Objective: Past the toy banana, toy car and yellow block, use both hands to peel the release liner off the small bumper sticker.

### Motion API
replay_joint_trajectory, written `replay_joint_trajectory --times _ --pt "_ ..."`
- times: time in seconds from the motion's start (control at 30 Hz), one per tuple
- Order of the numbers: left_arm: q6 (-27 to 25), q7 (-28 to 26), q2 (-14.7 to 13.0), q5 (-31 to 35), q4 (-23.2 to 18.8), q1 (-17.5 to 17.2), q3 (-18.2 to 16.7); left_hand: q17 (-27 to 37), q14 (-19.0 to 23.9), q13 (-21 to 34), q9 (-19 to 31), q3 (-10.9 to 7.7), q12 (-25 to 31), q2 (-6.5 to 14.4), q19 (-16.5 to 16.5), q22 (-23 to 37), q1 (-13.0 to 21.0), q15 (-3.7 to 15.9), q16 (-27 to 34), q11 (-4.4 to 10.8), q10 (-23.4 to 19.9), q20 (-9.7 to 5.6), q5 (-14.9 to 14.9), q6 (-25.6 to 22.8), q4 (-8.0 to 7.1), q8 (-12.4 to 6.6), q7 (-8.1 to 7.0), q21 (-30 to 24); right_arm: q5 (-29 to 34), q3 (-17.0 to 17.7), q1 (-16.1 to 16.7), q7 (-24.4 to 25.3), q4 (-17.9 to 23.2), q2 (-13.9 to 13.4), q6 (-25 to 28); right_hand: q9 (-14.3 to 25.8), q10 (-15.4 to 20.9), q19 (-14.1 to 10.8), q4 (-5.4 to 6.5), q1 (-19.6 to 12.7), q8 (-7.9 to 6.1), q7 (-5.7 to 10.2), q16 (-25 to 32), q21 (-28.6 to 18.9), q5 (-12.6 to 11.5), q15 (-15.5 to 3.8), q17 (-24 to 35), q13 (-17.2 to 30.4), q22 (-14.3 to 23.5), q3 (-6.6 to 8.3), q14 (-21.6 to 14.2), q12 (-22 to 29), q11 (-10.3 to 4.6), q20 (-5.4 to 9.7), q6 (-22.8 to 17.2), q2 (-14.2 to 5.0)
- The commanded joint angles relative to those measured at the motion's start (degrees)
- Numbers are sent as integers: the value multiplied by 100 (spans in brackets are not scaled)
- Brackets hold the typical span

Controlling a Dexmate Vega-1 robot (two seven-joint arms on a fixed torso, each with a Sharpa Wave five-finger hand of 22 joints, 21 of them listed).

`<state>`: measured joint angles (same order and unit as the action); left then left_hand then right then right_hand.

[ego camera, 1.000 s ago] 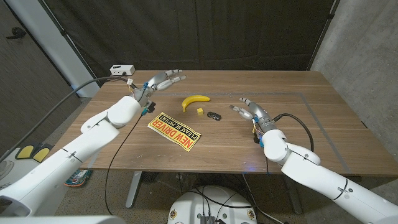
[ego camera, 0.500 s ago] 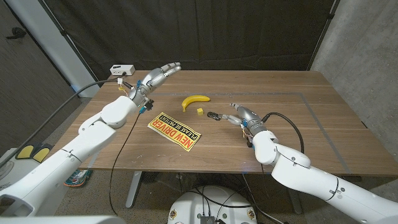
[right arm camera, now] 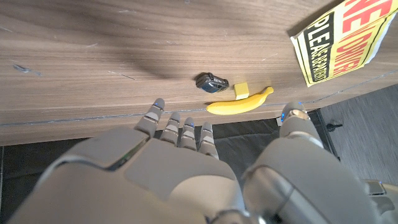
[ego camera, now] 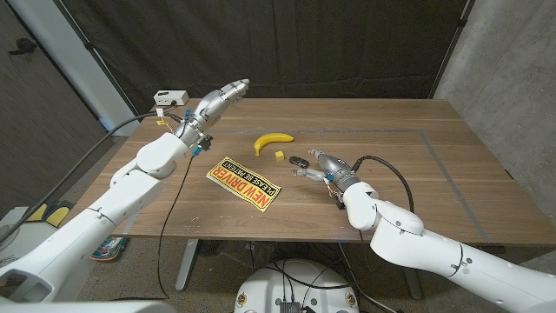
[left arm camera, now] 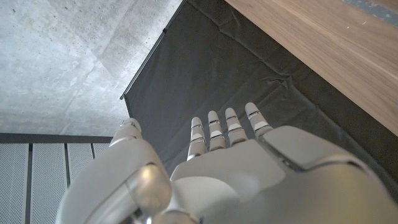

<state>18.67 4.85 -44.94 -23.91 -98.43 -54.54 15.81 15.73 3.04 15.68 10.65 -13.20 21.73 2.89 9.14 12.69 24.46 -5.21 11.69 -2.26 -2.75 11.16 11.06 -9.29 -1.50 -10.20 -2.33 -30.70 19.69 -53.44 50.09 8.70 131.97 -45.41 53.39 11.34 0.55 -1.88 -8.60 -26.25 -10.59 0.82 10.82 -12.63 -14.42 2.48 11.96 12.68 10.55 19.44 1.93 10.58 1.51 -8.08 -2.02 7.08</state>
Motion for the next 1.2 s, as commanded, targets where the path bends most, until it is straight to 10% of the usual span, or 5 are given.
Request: replay_joint_trajectory --times 0.03,0.23,0.67,1.2 --pt "398 458 175 -601 348 147 88 8 -42 -7 16 2 -30 6 40 16 -55 -26 46 -43 -7 9 -12 -25 -6 -57 57 17 524 -656 -456 -606 95 51 427 32 -2 -59 10 -145 -71 59 66 -14 -103 39 45 43 26 -39 20 92 -207 -52 -31 -36" --pt "463 458 198 -576 407 153 129 -4 -69 -16 14 3 -47 8 57 17 -68 -27 42 -49 -5 10 -25 -57 -1 -76 68 24 885 -994 -616 -697 64 193 696 38 202 -52 31 -395 -171 10 191 3 -200 7 80 77 27 10 -125 208 -79 -117 -229 -250" --pt "627 520 201 -661 484 77 118 -32 -91 -36 11 0 -77 14 69 18 -81 -36 48 -63 -15 16 -45 -89 18 -97 91 30 1211 -1811 -1434 -1859 -105 450 1008 39 14 -51 10 -468 -108 125 145 24 -240 -129 113 119 29 -214 75 151 -167 133 -58 25" --pt "897 626 187 -769 499 -78 51 -61 -101 -55 10 -10 -106 25 71 18 -83 -18 58 -55 -26 33 -58 -105 44 -109 96 34 1404 -2146 -1705 -2018 -660 830 699 43 -167 265 200 -312 -86 61 166 107 -347 -15 231 166 39 -428 289 124 -56 -11 0 -46"
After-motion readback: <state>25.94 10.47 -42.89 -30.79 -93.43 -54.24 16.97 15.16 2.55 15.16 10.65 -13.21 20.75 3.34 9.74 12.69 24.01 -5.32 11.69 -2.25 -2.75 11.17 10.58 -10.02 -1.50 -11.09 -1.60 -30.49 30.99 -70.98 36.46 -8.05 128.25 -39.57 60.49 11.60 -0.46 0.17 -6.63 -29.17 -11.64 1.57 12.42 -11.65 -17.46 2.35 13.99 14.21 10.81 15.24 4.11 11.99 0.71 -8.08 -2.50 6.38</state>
